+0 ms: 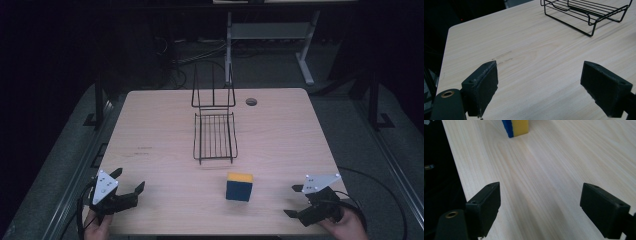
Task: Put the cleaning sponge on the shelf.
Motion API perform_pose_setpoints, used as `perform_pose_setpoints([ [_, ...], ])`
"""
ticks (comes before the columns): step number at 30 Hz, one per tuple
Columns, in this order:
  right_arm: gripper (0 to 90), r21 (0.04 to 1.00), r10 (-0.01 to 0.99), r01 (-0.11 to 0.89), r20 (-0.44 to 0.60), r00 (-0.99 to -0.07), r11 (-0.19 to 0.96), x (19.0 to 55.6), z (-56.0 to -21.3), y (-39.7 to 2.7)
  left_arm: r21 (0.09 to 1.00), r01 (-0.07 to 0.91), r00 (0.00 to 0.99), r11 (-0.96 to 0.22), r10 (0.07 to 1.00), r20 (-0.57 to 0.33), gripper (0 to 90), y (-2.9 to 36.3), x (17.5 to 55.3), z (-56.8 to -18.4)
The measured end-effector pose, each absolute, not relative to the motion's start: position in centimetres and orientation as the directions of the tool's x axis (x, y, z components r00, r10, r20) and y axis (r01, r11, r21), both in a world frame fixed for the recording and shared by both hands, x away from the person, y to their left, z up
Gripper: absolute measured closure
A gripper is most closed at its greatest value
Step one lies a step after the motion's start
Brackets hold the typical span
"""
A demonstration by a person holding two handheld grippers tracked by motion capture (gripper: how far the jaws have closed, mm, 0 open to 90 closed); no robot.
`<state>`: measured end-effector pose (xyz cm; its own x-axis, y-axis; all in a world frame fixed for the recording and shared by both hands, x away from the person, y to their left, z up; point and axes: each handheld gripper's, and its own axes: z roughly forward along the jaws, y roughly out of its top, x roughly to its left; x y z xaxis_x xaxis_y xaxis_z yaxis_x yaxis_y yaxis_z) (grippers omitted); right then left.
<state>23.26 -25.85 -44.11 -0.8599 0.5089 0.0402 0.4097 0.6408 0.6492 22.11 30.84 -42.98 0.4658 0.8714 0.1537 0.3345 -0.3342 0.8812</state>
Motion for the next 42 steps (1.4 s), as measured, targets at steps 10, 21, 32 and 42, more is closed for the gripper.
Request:
perform_pose_setpoints([
  [10,16.7,0.642,0.471,0.385,0.042,-0.881,0.663,23.4,-43.6,-24.4,0.881,0.337,0.461,-0.332,0.874,0.153,13.9,30.9,22.1,-43.0],
  [21,16.7,0.622,0.438,0.364,0.038,-0.898,0.693,23.5,-43.2,-23.1,0.881,0.337,0.462,-0.333,0.874,0.153,13.9,30.9,22.1,-43.0],
  [32,16.8,0.624,0.399,0.336,0.041,-0.916,0.706,23.8,-42.9,-21.8,0.881,0.338,0.461,-0.332,0.874,0.152,13.9,31.0,22.1,-43.0],
  [42,16.8,0.621,0.358,0.300,0.032,-0.933,0.725,24.3,-42.5,-20.0,0.883,0.336,0.458,-0.328,0.876,0.151,13.9,31.1,22.1,-42.9],
])
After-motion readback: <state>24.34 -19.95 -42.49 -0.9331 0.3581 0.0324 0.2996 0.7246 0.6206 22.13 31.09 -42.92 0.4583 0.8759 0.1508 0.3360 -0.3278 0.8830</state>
